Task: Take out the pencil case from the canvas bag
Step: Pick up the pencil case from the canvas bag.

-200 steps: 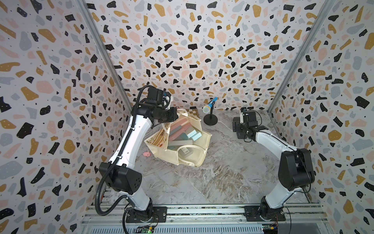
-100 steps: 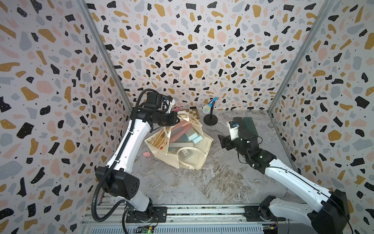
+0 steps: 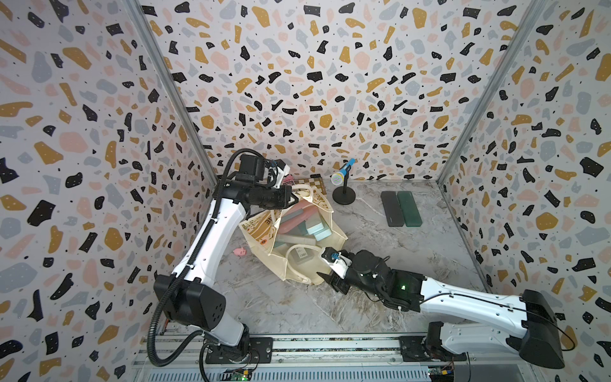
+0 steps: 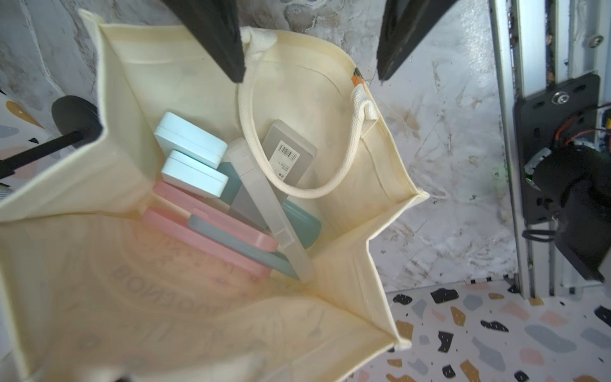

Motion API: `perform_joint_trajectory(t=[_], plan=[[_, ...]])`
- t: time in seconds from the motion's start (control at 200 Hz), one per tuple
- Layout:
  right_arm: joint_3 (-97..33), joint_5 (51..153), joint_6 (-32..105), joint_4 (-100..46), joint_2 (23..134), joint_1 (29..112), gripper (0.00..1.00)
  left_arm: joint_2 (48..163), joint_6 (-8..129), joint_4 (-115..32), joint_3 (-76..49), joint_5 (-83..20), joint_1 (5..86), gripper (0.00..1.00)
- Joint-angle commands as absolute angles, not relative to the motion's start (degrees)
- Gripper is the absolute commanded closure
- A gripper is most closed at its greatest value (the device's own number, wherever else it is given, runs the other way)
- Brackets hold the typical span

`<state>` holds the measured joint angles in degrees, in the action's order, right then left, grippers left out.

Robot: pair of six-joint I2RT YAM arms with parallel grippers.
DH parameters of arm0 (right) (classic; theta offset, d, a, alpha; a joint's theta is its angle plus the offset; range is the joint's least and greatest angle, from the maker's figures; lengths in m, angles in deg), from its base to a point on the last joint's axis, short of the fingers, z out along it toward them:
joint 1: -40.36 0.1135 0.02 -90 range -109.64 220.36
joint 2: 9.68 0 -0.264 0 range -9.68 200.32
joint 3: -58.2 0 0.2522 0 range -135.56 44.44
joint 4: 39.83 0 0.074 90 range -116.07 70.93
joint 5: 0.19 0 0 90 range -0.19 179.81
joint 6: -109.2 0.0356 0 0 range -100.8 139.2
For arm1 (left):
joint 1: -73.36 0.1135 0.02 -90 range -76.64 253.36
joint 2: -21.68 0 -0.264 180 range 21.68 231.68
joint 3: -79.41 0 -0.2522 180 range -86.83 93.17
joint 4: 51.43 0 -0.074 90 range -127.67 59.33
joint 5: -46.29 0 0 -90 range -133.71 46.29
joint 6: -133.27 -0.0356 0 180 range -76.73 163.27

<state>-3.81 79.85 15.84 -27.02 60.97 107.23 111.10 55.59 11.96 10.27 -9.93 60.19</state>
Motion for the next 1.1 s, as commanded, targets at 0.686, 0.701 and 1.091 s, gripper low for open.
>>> perform_joint_trajectory(t=[0.686, 0.701, 1.091], plan=[[-31.15, 90.25, 3.60, -26.05, 93.58, 95.69, 0.44, 107.69, 53.88, 9.35, 11.26, -5.02, 60.30, 1.00], [-31.59, 90.13, 3.42, -25.90, 94.00, 95.61, 0.44, 107.72, 53.83, 9.29, 11.26, -4.97, 60.27, 1.00], [-40.94, 90.15, 0.36, -20.87, 103.25, 94.10, 0.47, 108.03, 53.82, 9.62, 11.19, -4.85, 60.35, 1.00]])
